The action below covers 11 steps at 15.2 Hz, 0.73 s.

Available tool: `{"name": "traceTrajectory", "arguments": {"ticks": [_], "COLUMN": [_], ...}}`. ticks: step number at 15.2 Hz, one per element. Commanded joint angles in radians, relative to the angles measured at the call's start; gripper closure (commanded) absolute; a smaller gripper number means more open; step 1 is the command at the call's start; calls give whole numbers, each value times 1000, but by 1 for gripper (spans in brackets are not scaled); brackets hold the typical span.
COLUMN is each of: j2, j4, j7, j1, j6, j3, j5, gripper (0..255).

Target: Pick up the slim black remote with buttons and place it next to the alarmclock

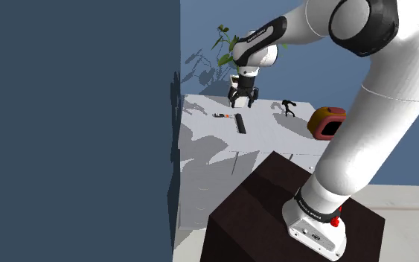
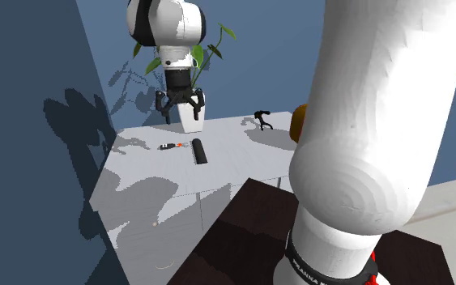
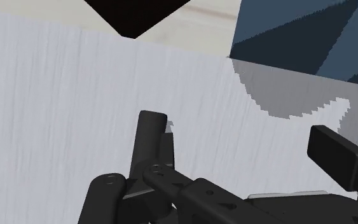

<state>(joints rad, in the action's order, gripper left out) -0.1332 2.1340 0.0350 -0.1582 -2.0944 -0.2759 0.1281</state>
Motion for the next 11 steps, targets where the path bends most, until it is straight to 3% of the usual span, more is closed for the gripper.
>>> {"name": "traceTrajectory", "arguments": {"ticks": [1,11], "j2": [-82,-441], "j4": [-47,-301], "j7": [-11,-34], "j1": [-17,-133], "j6": [-23,-65], "j3": [-8,-14], "j5": [29,153], "gripper": [0,0]}}
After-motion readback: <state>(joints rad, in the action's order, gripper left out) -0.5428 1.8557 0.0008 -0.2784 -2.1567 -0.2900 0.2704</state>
